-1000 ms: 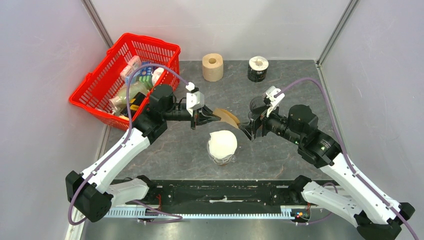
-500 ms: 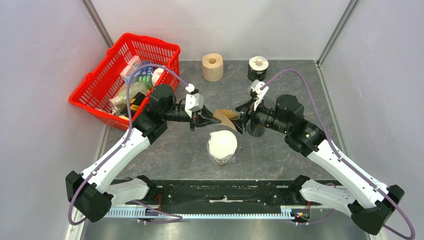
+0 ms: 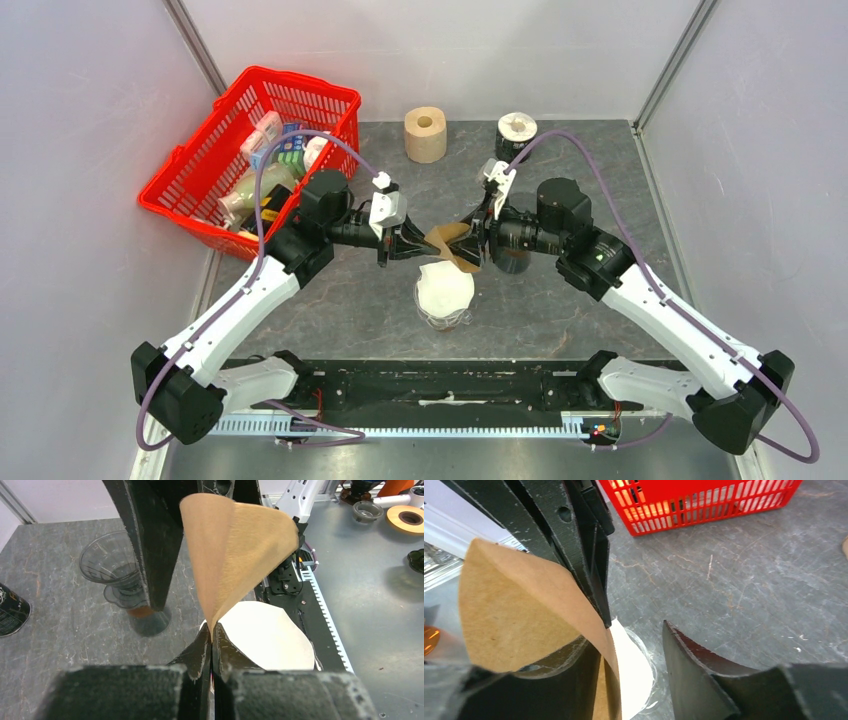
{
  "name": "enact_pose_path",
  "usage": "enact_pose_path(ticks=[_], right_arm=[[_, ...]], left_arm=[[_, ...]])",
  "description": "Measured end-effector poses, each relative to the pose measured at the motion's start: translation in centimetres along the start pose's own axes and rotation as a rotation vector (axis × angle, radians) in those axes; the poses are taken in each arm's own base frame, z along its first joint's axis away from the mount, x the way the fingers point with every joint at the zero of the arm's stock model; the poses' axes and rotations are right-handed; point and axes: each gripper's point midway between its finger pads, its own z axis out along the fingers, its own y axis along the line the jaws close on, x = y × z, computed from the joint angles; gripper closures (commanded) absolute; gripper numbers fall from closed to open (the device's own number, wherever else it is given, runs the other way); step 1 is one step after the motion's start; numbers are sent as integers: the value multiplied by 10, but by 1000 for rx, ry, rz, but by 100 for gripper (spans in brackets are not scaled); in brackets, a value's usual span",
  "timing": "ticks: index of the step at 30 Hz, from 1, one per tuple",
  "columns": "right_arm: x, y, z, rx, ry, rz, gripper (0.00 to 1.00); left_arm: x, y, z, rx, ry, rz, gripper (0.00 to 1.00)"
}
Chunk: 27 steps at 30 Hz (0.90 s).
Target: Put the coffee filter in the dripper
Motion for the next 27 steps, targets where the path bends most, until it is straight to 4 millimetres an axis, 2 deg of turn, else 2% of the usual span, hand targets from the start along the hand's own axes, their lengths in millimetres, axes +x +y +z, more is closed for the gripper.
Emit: enact_pose_path(ticks=[3, 7, 9, 11, 14, 15, 17, 18, 23, 27], right_arm=[[1, 5, 1, -32, 6, 2, 68], [1, 12, 1, -72, 9, 10, 86], [1, 15, 2, -85, 11, 14, 100], [1, 15, 2, -86, 10, 21, 100], [-1, 10, 2, -49, 4, 40, 100], [-1, 8, 2, -32, 1, 44, 100], [-3, 1, 0, 17, -6, 56, 100], [-4, -4, -1, 54, -10, 62, 100], [-9, -41, -13, 295, -33, 85, 100], [-23, -77, -28, 517, -57, 70, 100]], left_arm=[[1, -1, 0, 3, 3, -6, 98], [1, -1, 0, 3, 3, -3, 98], [1, 0, 0, 1, 3, -3, 98], [1, 1, 0, -7, 5, -3, 97], [0, 3, -1, -24, 5, 5, 78], [-1, 6, -1, -38, 4, 8, 67], [-6, 10, -3, -73, -5, 12, 27], [-11, 13, -4, -93, -16, 15, 19], [-38, 29, -15, -266, -102, -17, 15], [-59, 61, -31, -505, -194, -179, 14]])
